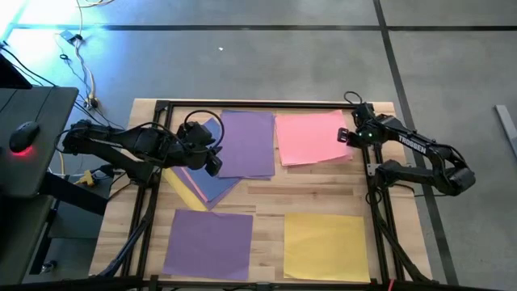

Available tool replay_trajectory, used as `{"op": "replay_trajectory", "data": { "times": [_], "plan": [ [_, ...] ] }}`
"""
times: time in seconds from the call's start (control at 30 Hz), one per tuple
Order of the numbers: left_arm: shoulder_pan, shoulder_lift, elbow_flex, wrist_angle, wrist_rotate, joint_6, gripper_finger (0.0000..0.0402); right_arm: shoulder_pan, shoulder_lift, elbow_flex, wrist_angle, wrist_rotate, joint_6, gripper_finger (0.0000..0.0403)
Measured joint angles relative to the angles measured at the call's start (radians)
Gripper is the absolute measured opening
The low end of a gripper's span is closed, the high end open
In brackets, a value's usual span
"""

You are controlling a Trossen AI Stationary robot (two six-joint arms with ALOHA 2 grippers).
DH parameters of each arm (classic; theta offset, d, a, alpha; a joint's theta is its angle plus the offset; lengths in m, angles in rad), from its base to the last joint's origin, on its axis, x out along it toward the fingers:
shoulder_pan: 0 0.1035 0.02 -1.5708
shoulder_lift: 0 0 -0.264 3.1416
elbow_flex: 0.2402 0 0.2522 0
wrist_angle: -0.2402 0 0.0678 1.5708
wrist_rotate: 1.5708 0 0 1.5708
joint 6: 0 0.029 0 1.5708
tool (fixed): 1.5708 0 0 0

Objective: Organize paper
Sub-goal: Stack the pink paper on the pink paper at the top right corner of the table, then stack the purple paper on the bottom left of the table

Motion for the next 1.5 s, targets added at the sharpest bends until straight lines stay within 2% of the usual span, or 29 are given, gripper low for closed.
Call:
{"op": "replay_trajectory", "data": {
  "times": [0.13,0.23,0.33,0.47,0.6,0.67,0.73,0.83,0.93,1.0,1.1,1.27,1.5],
  "plan": [
    [0.000,0.000,0.000,0.000,0.000,-0.008,0.0135,0.000,0.000,0.004,-0.003,-0.001,-0.083,0.0180],
    [0.000,0.000,0.000,0.000,0.000,-0.026,0.0135,0.006,-0.010,0.044,-0.014,-0.042,-0.163,0.0213],
    [0.002,0.000,0.000,0.000,-0.001,-0.042,0.0135,0.063,-0.028,0.116,-0.043,-0.040,-0.220,0.0227],
    [0.041,0.017,0.000,-0.001,0.020,-0.081,0.0135,0.226,-0.036,0.208,0.016,-0.085,-0.319,0.0225],
    [0.142,0.065,-0.002,-0.024,0.186,-0.053,0.0135,0.410,-0.021,0.217,0.252,-0.221,-0.372,0.0217],
    [0.183,0.097,-0.022,-0.014,0.284,0.070,0.0135,0.495,-0.004,0.207,0.386,-0.257,-0.397,0.0212],
    [0.204,0.136,-0.052,-0.015,0.348,0.249,0.0135,0.567,0.014,0.201,0.462,-0.244,-0.431,0.0207],
    [0.210,0.193,-0.120,0.003,0.369,0.529,0.0135,0.633,0.032,0.201,0.524,-0.155,-0.409,0.0199],
    [0.209,0.242,-0.221,0.106,0.421,0.783,0.0135,0.672,0.041,0.200,0.530,-0.112,-0.334,0.0191],
    [0.212,0.271,-0.289,0.212,0.485,0.871,0.0139,0.691,0.040,0.200,0.532,-0.109,-0.289,0.0187],
    [0.216,0.314,-0.351,0.322,0.529,0.915,0.0148,0.720,0.039,0.200,0.532,-0.080,-0.214,0.0181],
    [0.218,0.348,-0.386,0.436,0.481,0.866,0.0164,0.769,0.038,0.200,0.532,0.022,-0.131,0.0173],
    [0.217,0.348,-0.481,0.651,0.529,0.853,0.0174,0.803,0.038,0.200,0.532,0.093,-0.050,0.0169]
  ]
}}
